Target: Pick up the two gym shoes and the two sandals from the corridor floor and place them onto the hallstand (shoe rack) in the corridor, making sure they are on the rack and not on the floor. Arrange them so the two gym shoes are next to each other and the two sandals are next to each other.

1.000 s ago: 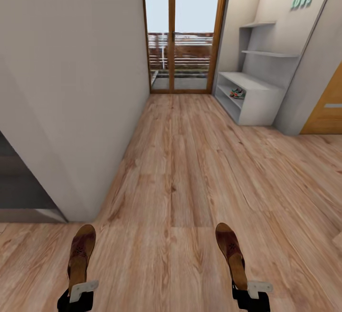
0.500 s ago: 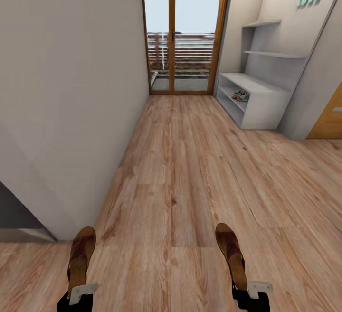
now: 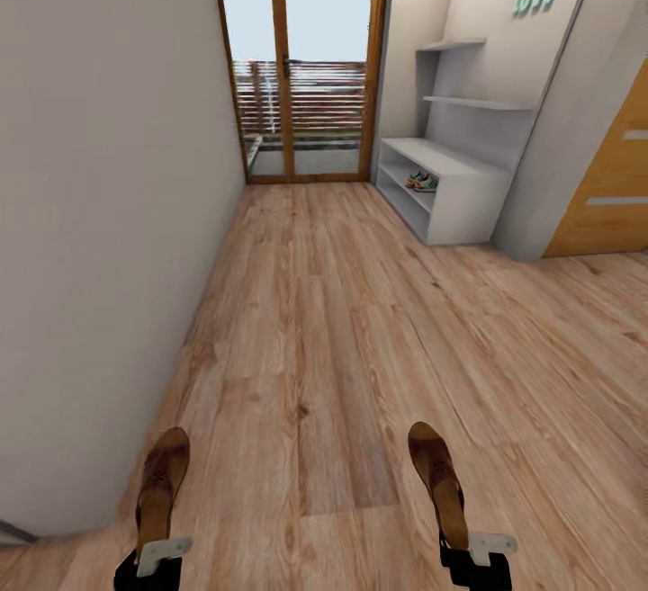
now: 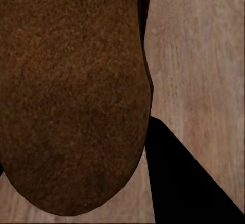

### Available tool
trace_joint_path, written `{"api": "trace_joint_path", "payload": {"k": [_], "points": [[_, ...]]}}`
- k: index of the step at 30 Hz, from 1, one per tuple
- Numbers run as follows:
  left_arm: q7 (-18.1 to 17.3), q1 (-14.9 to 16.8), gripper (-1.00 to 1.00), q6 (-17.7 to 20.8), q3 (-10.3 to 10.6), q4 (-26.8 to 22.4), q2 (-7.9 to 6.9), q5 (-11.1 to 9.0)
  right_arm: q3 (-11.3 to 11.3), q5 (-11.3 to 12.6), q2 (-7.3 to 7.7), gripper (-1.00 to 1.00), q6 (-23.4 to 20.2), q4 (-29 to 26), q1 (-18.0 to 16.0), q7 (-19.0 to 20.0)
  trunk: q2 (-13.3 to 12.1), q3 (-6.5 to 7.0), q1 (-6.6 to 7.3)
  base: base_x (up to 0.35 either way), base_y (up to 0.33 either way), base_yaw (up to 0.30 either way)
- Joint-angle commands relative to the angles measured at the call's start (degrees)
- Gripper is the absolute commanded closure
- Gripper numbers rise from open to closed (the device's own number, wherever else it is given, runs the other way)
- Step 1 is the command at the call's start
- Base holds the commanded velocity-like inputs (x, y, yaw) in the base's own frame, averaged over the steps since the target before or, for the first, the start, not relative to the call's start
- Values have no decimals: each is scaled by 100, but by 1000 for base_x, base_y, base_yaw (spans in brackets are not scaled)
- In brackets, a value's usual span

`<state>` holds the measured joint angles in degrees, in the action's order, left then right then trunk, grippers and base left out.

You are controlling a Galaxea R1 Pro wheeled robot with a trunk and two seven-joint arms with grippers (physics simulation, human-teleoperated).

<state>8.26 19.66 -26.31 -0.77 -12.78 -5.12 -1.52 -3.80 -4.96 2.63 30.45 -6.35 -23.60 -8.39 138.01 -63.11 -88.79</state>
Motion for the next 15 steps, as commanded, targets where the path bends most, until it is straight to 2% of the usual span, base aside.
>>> {"api": "trace_joint_path", "payload": {"k": [1, 2, 5, 15], "points": [[-63, 2, 100, -14, -28, 3, 32, 186, -33, -35, -5, 100, 15, 4, -5, -14, 1, -4, -2, 339, 0, -66], [-88, 2, 100, -14, -28, 8, 57, 272, -33, -33, -7, 100, 15, 3, -5, -14, 1, -4, -2, 338, 0, -34], [-111, 2, 100, -11, -28, 11, 102, 340, -33, -38, -7, 100, 14, 3, -5, -9, 1, -4, -2, 338, 0, -16], [-123, 2, 100, -5, -28, 13, 134, 395, -33, -42, 1, 100, 14, 3, -5, -4, 1, -4, -2, 338, 0, -2]]}}
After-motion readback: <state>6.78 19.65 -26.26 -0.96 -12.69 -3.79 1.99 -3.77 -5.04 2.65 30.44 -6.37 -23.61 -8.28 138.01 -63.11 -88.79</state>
